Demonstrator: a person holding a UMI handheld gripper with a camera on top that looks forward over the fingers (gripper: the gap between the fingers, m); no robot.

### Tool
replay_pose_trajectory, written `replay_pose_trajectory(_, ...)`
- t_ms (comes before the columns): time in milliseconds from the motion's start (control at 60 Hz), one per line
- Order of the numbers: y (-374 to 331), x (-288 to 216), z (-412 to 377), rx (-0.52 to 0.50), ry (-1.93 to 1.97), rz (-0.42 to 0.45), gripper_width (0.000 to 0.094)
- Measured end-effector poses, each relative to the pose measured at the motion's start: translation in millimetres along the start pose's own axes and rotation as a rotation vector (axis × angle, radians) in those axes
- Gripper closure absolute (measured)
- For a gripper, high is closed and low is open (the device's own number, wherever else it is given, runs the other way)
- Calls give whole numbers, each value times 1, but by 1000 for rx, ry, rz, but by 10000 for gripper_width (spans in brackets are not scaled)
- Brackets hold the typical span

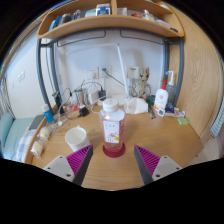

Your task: Pour water

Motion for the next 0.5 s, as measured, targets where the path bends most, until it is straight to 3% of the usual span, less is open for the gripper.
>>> replay_pose_trajectory(250, -56, -51, -3, -31, 9, 89, 91)
replay_pose_trajectory(500, -83, -53, -12, -78, -20, 107, 90)
Point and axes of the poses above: the point between the fingertips, and its own axes, seen from behind it with the camera up: z to the right, x down, y forward, the way the camera looks, the point moved 6 cm from there along -y, backward, against the way the camera looks, and after that the axes turned 3 degrees about -y, right-handed, at the moved point
